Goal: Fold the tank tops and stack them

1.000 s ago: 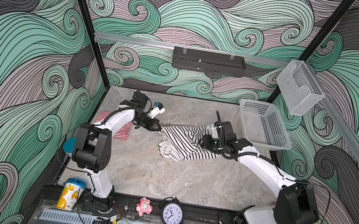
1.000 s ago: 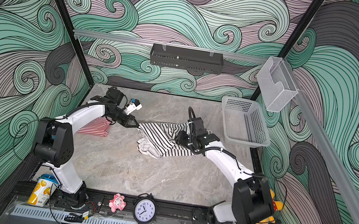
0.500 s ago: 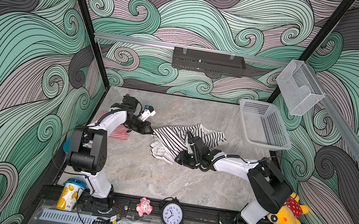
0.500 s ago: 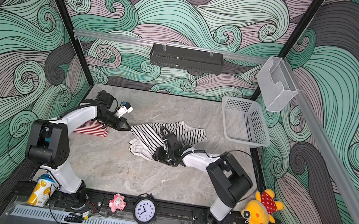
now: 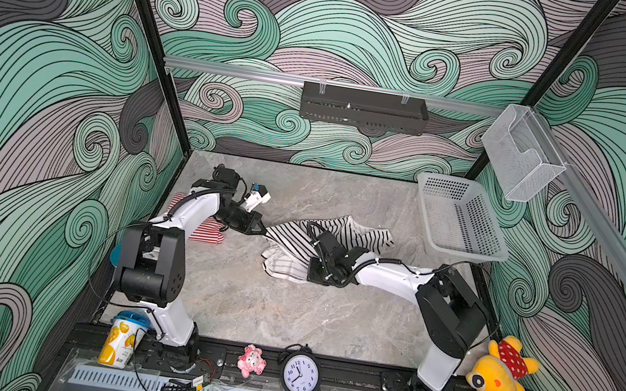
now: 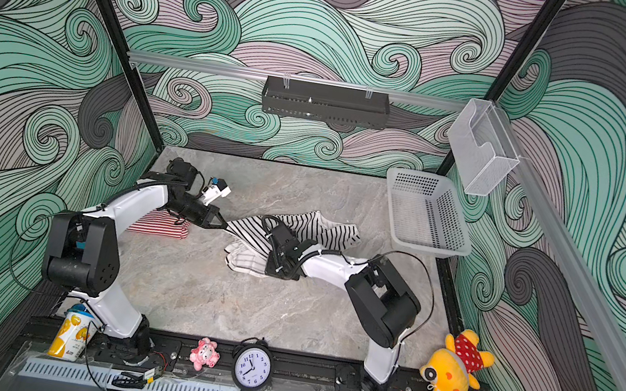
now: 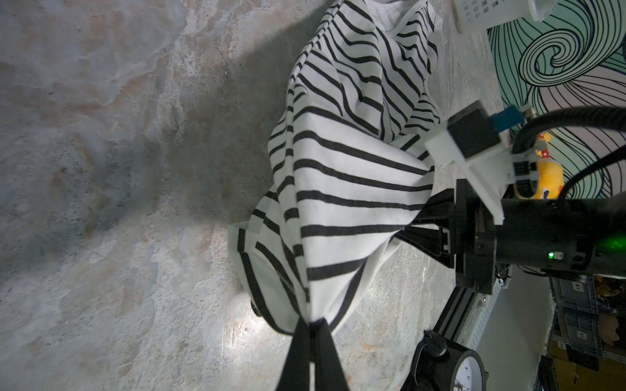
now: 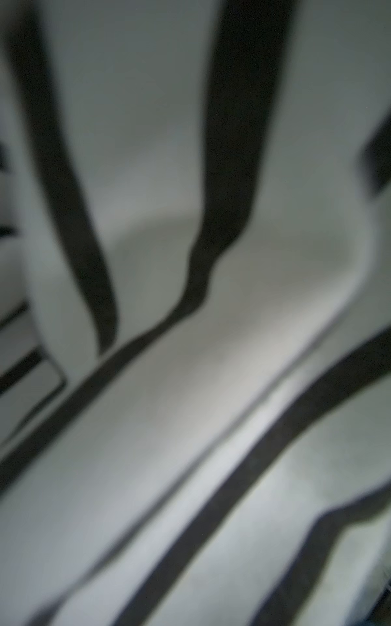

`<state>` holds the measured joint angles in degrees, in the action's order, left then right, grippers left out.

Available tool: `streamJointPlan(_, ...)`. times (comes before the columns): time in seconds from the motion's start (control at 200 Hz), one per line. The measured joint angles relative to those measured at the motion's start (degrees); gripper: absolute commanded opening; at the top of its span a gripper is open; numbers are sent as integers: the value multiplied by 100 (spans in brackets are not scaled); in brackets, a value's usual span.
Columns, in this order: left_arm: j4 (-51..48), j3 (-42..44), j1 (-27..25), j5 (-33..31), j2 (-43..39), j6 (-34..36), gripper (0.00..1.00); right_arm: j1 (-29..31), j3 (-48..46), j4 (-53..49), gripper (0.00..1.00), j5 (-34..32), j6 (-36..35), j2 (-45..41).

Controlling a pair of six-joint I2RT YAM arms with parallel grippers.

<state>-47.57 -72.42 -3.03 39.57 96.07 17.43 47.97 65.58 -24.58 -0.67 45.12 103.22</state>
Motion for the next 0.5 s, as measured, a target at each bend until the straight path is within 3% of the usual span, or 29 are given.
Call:
streamJointPlan(0.305,-468,-289,-37,855,-693,17,0,-424,2273,-2247,6,-1818,-1523,-1154)
streamJointPlan(0.42,-546,-240,-63,949,-852,37,0,-404,2859,-2551,8,-1840,-1895,-1003)
streamJointPlan(0.501,-542,-83,-55,815,-914,42,0,-378,3049,-2566,21,-1519,-2094,-708)
